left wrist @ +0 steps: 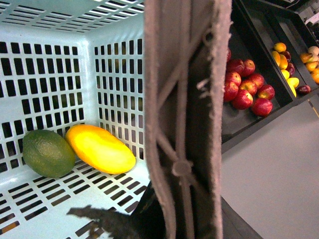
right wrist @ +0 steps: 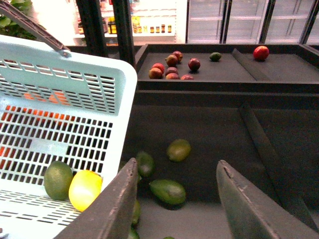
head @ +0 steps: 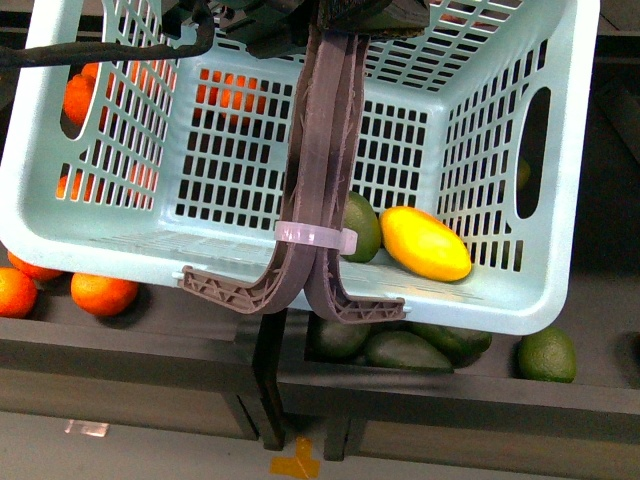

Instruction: Pick mango and avocado into basket

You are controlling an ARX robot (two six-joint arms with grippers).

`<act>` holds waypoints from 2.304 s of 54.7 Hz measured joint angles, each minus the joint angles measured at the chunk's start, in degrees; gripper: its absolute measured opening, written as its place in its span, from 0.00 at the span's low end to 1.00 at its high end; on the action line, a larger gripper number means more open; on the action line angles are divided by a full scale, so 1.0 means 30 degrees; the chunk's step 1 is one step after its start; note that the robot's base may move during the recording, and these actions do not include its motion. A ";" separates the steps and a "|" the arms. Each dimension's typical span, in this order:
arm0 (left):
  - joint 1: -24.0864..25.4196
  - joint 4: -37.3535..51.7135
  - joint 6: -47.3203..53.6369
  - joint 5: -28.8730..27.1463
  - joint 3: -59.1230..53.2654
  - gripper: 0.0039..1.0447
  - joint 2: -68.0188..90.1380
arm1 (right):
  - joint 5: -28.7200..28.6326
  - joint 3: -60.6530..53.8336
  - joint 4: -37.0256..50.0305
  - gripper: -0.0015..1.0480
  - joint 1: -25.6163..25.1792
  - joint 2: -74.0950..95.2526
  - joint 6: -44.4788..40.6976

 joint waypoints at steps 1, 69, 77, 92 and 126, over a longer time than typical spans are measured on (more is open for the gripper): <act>0.0000 0.0000 0.0000 0.0000 0.0000 0.05 0.0000 | 0.0000 0.0000 -0.0007 0.52 0.0000 0.0000 0.0000; -0.0036 -0.0007 0.0007 0.0160 0.0007 0.05 0.0007 | 0.0007 -0.0007 -0.0073 0.92 0.0000 -0.0066 0.0000; -0.0073 -0.0007 -0.0036 0.0138 0.0007 0.05 0.0007 | 0.0007 -0.0007 -0.0066 0.92 0.0000 -0.0058 0.0000; -0.0036 -0.0015 -0.0022 -0.0029 0.0015 0.05 0.0015 | 0.0000 -0.0007 -0.0080 0.92 0.0000 -0.0058 0.0015; -0.0153 0.5515 -1.7442 -2.0975 0.1173 0.05 0.2769 | 0.0022 -0.0015 -0.0073 0.92 -0.0036 -0.0066 -0.0007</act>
